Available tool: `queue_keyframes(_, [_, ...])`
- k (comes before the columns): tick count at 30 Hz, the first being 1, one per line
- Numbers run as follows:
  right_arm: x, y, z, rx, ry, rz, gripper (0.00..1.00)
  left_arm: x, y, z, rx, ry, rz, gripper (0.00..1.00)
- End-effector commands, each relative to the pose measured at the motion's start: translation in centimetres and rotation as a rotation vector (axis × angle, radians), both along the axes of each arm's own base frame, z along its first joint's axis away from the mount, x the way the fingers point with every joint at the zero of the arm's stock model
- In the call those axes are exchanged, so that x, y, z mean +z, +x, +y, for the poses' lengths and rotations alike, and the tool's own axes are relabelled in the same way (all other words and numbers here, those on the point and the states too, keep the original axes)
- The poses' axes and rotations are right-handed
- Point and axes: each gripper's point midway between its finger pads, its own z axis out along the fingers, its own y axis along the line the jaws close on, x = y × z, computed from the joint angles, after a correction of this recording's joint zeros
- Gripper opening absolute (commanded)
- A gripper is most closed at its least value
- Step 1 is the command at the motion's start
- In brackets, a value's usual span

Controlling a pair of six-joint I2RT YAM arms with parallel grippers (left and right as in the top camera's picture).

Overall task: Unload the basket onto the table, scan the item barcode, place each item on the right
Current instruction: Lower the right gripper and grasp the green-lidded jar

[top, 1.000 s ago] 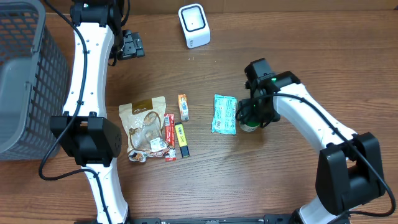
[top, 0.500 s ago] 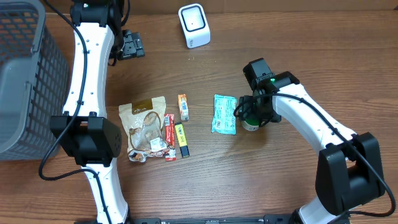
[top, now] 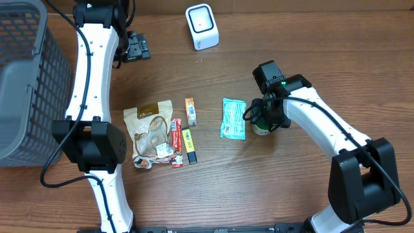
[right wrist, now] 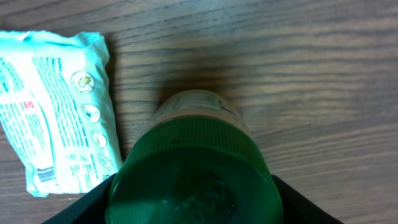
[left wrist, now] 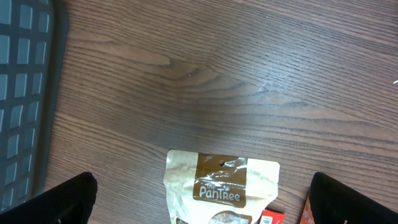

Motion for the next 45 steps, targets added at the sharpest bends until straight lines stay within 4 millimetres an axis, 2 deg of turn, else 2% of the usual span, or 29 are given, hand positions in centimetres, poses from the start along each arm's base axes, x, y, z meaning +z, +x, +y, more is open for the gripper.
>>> queue_keyframes(1, [-0.1,0.4,-0.8,0.105,-0.051,-0.012,0.61,0.4,0.0,0.3,-0.017,0.018,-0.007,1.0])
queue_keyframes(4, [-0.1,0.6,-0.8,0.122,-0.056,-0.022,0.61,0.4,0.0,0.3,-0.017,0.018,-0.007,1.0])
queue_keyframes(6, [0.0,0.7,-0.8,0.121,-0.056,-0.024,0.68,0.4,0.0,0.3,-0.017,0.018,-0.007,1.0])
queue_keyframes(8, [0.1,0.8,-0.8,0.12,-0.055,-0.028,0.7,0.4,0.0,0.3,-0.017,0.018,-0.007,1.0])
queue_keyframes(15, [3.5,2.9,0.0,0.04,-0.022,-0.096,0.9,0.4,0.0,0.3,-0.017,0.018,-0.007,1.0])
queue_keyframes(18, [3.8,3.1,0.1,0.033,-0.019,-0.103,0.91,0.4,0.0,0.3,-0.017,0.018,-0.007,1.0])
queue_keyframes(22, [3.1,2.7,-0.1,-0.011,-0.019,-0.083,0.91,0.4,0.0,0.3,-0.017,0.018,-0.007,1.0])
queue_keyframes(32, [-0.6,0.9,-0.7,-0.01,-0.037,-0.034,0.91,0.4,0.0,0.3,-0.017,0.018,-0.007,1.0])
queue_keyframes(38, [-2.2,1.0,-0.7,-0.01,-0.027,-0.061,0.91,0.4,0.0,0.3,-0.017,0.018,-0.007,1.0])
queue_keyframes(45, [-2.4,1.7,-0.5,-0.011,-0.014,-0.096,0.9,0.4,0.0,0.3,-0.017,0.018,-0.007,1.0])
